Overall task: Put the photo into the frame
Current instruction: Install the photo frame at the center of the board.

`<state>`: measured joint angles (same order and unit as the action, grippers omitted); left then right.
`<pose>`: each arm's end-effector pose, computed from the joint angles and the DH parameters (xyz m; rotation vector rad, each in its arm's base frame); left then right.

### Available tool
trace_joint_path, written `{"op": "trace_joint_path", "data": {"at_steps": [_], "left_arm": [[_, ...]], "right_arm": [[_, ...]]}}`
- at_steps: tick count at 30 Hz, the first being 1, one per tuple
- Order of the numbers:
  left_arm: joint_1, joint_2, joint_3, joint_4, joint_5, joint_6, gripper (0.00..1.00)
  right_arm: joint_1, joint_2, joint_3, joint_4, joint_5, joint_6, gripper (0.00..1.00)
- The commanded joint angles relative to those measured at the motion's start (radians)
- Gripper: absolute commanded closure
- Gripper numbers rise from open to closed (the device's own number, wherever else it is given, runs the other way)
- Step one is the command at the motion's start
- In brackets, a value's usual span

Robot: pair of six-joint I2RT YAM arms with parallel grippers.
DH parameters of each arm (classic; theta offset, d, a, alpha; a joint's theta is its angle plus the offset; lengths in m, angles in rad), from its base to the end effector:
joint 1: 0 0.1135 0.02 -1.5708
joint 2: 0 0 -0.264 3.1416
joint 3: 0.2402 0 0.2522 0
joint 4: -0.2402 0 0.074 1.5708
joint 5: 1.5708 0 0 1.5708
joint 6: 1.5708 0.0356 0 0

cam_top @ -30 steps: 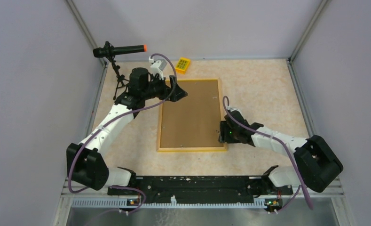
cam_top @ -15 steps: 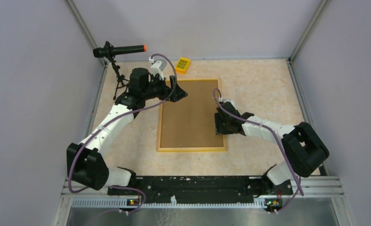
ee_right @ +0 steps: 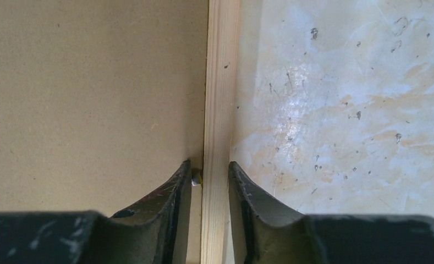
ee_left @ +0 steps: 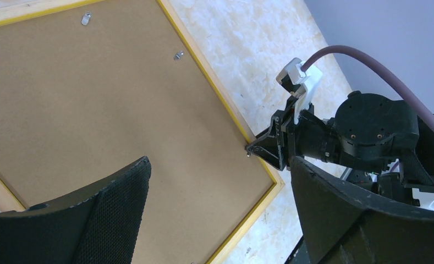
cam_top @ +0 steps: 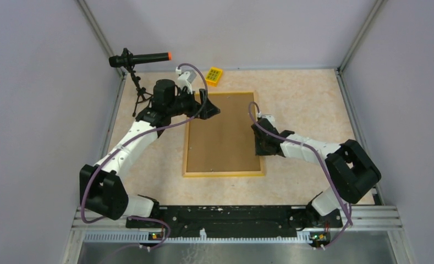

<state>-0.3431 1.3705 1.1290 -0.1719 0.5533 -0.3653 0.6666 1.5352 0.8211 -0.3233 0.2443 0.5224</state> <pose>0.2905 -0.1236 0.3300 0.3530 2.0280 -0.9976 0.2334 0.1727 0.1688 -0.0989 2.5634 0.1316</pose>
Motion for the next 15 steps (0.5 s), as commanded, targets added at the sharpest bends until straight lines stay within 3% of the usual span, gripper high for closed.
{"op": "trace_joint_path", "data": {"at_steps": [1, 7, 10, 12, 15], "left_arm": [[0.003, -0.002, -0.002, 0.049, 0.013, -0.001, 0.01], [0.003, -0.005, -0.003, 0.050, 0.013, 0.000, 0.01], [0.003, -0.006, -0.003, 0.051, 0.013, 0.000, 0.01], [0.003, -0.007, -0.003, 0.049, 0.015, -0.001, 0.01], [0.003, -0.008, -0.002, 0.050, 0.014, -0.003, 0.01]], "right_arm": [[0.012, 0.036, 0.016, -0.021, 0.034, 0.070, 0.76], [0.011, 0.009, -0.036, 0.006, 0.000, 0.122, 0.90], [0.012, -0.028, -0.053, 0.017, -0.015, 0.111, 0.90], [0.012, -0.060, -0.055, 0.030, -0.032, 0.093, 0.86], [0.013, -0.101, -0.053, 0.053, -0.060, 0.073, 0.70]]}}
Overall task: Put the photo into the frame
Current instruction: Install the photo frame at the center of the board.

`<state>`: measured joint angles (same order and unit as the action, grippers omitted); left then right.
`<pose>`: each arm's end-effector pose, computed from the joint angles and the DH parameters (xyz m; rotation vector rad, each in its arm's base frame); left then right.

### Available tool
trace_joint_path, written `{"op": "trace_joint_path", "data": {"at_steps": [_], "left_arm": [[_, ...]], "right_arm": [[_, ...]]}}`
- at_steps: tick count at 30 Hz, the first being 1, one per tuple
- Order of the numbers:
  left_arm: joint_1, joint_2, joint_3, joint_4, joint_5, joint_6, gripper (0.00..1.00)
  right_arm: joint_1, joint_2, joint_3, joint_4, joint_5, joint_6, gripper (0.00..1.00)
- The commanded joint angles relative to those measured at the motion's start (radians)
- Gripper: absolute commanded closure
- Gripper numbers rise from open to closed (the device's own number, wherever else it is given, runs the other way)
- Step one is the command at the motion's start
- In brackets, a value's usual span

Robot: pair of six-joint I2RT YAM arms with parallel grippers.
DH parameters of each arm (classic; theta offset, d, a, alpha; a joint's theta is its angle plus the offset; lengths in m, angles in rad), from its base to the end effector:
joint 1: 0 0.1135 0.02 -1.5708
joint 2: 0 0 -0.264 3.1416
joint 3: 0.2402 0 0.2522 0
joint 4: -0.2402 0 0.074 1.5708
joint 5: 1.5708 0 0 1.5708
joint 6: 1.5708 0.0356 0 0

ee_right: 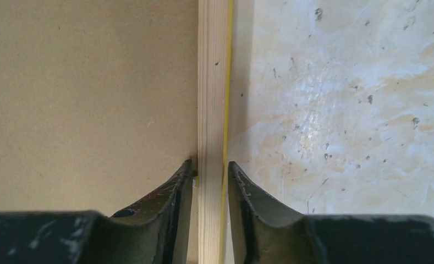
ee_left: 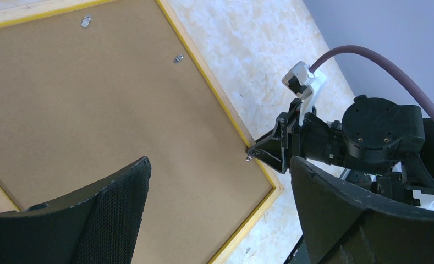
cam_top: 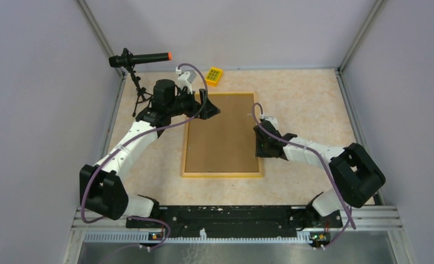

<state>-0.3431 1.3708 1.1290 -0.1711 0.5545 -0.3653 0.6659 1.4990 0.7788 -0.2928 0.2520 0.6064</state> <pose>0.2906 -0.1237 0.3300 0.3539 2.0274 -0.9988 0.2274 0.1673 0.1683 0.0166 2.5441 0.1735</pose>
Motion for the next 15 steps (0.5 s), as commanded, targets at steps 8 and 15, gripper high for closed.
{"op": "trace_joint_path", "data": {"at_steps": [8, 15], "left_arm": [[0.003, -0.011, -0.003, 0.050, 0.008, 0.002, 0.01], [0.003, -0.010, -0.003, 0.050, 0.010, 0.000, 0.01]], "right_arm": [[0.005, -0.001, 0.097, 0.007, 0.098, -0.028, 0.37], [-0.061, 0.177, 0.283, -0.040, 0.158, -0.054, 0.38]]}}
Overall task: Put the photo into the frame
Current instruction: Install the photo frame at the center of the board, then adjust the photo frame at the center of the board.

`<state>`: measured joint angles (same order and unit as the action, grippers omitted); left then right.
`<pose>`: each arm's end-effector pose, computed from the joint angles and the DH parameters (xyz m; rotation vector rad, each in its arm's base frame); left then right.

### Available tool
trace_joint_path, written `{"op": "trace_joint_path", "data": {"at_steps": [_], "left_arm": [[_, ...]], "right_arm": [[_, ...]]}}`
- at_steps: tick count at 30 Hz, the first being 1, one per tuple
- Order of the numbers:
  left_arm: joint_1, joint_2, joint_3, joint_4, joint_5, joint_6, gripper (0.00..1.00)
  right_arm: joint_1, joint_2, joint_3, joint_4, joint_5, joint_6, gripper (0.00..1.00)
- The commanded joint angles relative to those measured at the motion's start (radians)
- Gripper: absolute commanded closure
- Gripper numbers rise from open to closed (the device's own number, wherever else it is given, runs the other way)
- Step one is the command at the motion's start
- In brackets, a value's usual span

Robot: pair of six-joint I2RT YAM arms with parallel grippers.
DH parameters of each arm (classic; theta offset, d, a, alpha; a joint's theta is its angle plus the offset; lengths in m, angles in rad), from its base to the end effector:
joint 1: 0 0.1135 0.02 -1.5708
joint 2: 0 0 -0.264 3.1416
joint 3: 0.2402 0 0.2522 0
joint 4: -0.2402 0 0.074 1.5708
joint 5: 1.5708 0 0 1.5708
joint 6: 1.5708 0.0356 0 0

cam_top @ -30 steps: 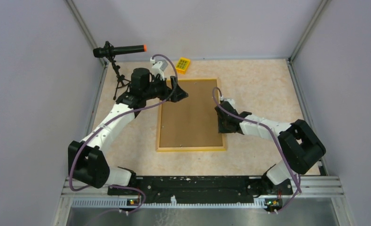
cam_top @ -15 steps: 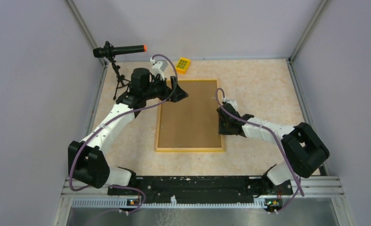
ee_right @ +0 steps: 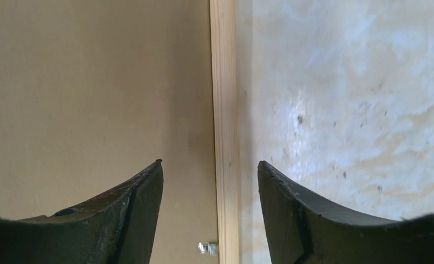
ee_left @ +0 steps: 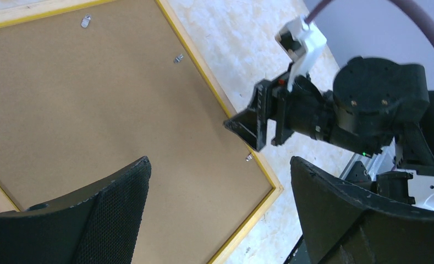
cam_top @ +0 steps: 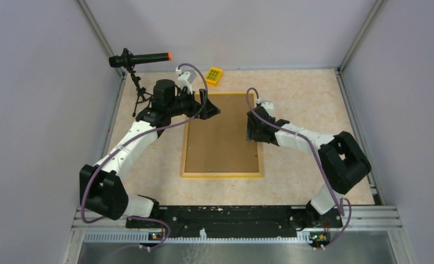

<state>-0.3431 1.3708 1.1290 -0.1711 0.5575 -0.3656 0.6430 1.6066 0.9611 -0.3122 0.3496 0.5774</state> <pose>0.2905 -0.1238 0.3300 0.3557 2.0273 -1.0019 0.2658 0.1839 0.1900 0.0564 2.4485 0.0896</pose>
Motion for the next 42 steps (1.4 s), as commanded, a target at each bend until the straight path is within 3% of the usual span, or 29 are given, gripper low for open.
{"op": "trace_joint_path", "data": {"at_steps": [1, 9, 13, 23, 28, 33, 38, 42], "left_arm": [[0.003, -0.010, -0.003, 0.049, 0.007, 0.001, 0.01], [0.003, -0.016, -0.003, 0.049, 0.006, 0.003, 0.01], [0.005, -0.015, -0.003, 0.054, 0.024, -0.009, 0.01], [0.007, -0.016, -0.006, 0.058, 0.017, -0.005, 0.01], [0.009, -0.013, -0.008, 0.059, 0.019, -0.009, 0.01], [0.013, -0.014, -0.010, 0.068, 0.035, -0.020, 0.01], [0.013, -0.012, -0.010, 0.062, 0.018, -0.009, 0.01], [0.013, -0.012, -0.008, 0.059, 0.017, -0.007, 0.01]], "right_arm": [[-0.046, 0.089, 0.121, -0.021, 0.057, -0.032, 0.39], [-0.072, 0.187, 0.171, -0.037, 0.063, -0.041, 0.54], [-0.072, 0.170, 0.100, -0.003, 0.026, -0.018, 0.64], [-0.072, 0.030, -0.147, 0.034, -0.074, 0.134, 1.00], [-0.071, -0.064, -0.282, 0.117, -0.150, 0.274, 1.00], [0.002, -0.182, -0.456, 0.282, -0.050, 0.649, 1.00], [0.152, -0.184, -0.411, 0.101, 0.171, 0.960, 1.00], [0.230, -0.149, -0.404, 0.084, 0.189, 1.053, 1.00]]}}
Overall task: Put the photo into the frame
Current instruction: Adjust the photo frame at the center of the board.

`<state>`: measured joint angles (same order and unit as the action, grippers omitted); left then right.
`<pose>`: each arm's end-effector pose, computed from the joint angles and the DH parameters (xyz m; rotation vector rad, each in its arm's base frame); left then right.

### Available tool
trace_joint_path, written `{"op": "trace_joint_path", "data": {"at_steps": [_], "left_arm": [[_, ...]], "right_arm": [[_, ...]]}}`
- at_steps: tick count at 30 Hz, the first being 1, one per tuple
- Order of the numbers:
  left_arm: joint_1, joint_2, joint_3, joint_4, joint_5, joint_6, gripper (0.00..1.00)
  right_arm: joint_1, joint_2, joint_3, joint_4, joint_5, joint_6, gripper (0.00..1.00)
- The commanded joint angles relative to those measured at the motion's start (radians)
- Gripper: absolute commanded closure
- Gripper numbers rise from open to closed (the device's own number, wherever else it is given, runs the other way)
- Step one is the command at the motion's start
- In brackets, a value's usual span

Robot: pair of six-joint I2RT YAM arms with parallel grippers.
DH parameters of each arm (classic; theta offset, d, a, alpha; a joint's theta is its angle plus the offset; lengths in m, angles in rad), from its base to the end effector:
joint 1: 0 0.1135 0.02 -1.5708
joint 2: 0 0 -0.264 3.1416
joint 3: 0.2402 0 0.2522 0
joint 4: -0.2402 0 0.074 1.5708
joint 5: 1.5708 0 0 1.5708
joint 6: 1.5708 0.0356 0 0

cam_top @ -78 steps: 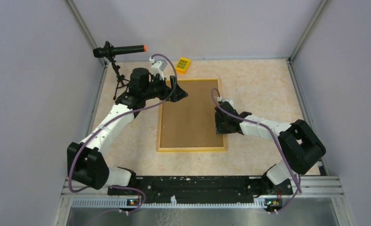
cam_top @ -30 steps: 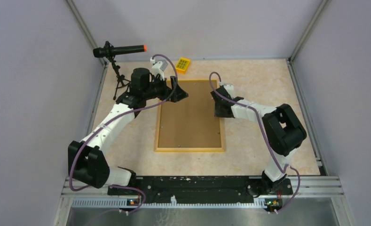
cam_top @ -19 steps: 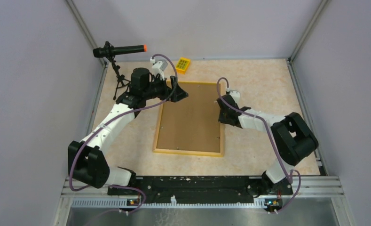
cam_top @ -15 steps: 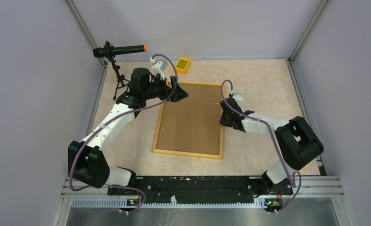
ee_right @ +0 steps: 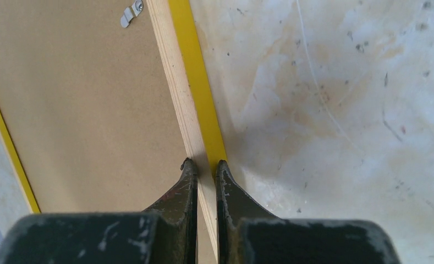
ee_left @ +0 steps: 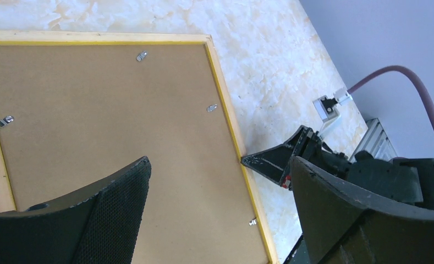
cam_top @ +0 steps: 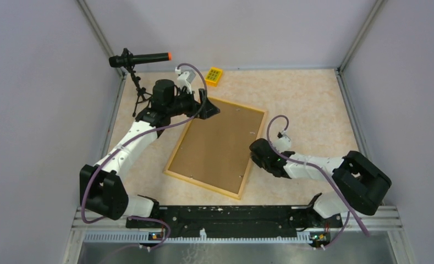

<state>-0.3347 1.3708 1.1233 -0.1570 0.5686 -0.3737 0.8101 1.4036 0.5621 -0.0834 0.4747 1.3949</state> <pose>0.2916 -0.1217 0.3295 0.3488 2.0205 -1.0125 0.1825 0.1682 0.1468 0.8783 2.2432 0.4549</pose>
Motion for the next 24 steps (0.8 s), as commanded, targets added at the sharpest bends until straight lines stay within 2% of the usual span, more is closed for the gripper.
{"op": "trace_joint_path", "data": {"at_steps": [1, 3, 5, 7, 10, 12, 14, 16, 19, 24], "left_arm": [[0.005, -0.013, -0.003, 0.045, 0.007, 0.001, 0.01], [0.005, -0.012, -0.002, 0.046, 0.008, -0.001, 0.01], [0.006, -0.013, -0.002, 0.046, 0.010, -0.002, 0.01], [0.006, -0.015, -0.001, 0.046, 0.015, -0.003, 0.01], [0.004, -0.027, -0.003, 0.047, 0.004, 0.000, 0.01], [0.004, -0.024, -0.005, 0.046, -0.008, 0.007, 0.01], [0.005, -0.017, 0.000, 0.043, 0.011, -0.001, 0.01], [0.004, -0.021, -0.002, 0.049, 0.032, -0.014, 0.01], [0.003, -0.028, -0.007, 0.058, 0.014, -0.007, 0.01], [0.003, -0.035, -0.008, 0.057, 0.021, -0.011, 0.01]], "right_arm": [[0.072, 0.063, -0.003, -0.125, 0.049, 0.229, 1.00], [0.079, 0.083, 0.007, -0.109, 0.015, 0.204, 1.00], [0.078, 0.082, 0.012, -0.083, -0.016, 0.143, 0.91], [0.079, 0.061, 0.008, -0.049, -0.035, 0.062, 0.79], [0.079, 0.023, 0.011, -0.010, -0.040, -0.148, 0.54], [0.073, 0.001, 0.042, -0.044, -0.032, -0.271, 0.36], [0.043, -0.016, 0.075, -0.083, -0.045, -0.400, 0.27], [0.007, -0.027, 0.094, -0.081, -0.097, -0.503, 0.22], [-0.112, -0.021, 0.124, -0.093, -0.242, -0.545, 0.22], [-0.177, 0.024, 0.224, -0.192, -0.192, -0.474, 0.24]]}}
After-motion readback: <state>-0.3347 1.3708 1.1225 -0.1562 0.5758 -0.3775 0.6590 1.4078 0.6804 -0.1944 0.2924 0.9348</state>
